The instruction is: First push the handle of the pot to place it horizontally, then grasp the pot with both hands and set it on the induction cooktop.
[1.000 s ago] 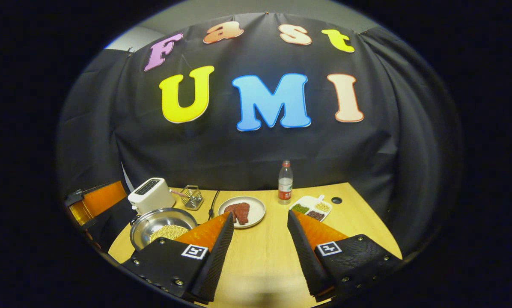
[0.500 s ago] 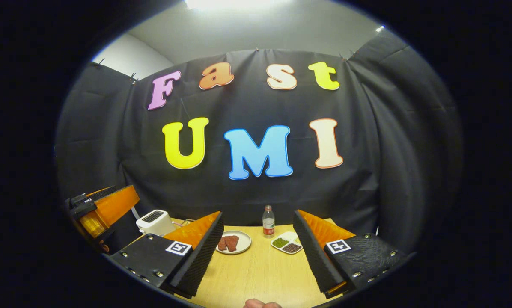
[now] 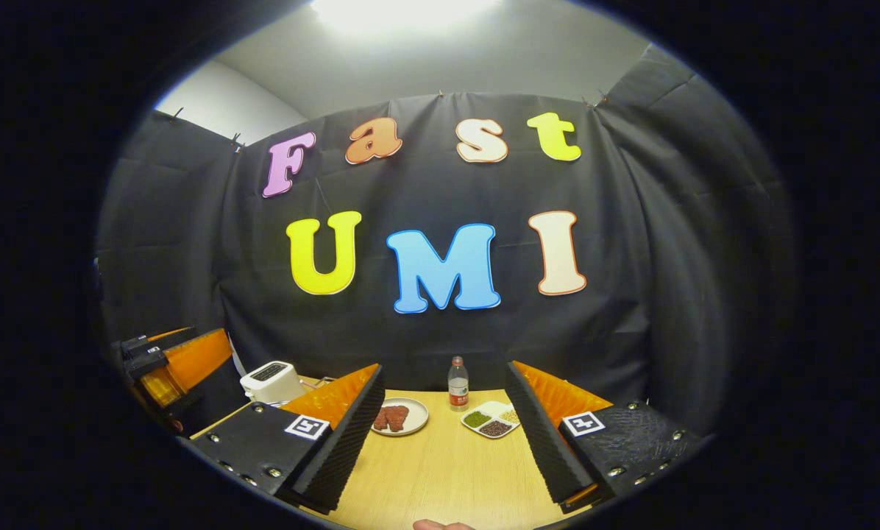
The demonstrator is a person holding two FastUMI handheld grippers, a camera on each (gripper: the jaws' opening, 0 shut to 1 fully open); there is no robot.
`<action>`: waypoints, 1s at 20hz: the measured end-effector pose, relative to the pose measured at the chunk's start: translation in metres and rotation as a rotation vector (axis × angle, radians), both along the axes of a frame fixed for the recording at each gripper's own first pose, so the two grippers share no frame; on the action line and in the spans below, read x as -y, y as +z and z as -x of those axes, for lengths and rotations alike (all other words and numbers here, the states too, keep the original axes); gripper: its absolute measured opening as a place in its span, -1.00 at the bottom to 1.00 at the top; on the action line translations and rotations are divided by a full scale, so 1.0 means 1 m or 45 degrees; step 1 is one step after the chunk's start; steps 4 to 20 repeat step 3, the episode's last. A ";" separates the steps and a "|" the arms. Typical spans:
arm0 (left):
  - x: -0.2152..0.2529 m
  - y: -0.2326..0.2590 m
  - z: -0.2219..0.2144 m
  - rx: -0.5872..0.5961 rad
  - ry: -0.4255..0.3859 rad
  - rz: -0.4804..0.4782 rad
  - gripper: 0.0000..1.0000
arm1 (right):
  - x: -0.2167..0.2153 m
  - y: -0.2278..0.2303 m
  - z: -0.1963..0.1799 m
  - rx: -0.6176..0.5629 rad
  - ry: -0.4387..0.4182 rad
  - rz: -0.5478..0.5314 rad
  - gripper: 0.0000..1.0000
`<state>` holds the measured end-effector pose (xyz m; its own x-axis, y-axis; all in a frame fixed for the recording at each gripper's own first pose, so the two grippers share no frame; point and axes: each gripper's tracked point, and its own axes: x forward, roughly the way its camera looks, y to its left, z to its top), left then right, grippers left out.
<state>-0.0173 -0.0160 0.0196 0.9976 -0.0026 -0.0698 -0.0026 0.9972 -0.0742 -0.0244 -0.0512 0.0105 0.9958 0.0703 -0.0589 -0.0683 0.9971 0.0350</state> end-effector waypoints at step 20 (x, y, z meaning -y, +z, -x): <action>-0.014 0.008 -0.007 0.020 -0.009 -0.032 1.00 | -0.007 0.008 0.002 0.034 -0.018 -0.008 0.99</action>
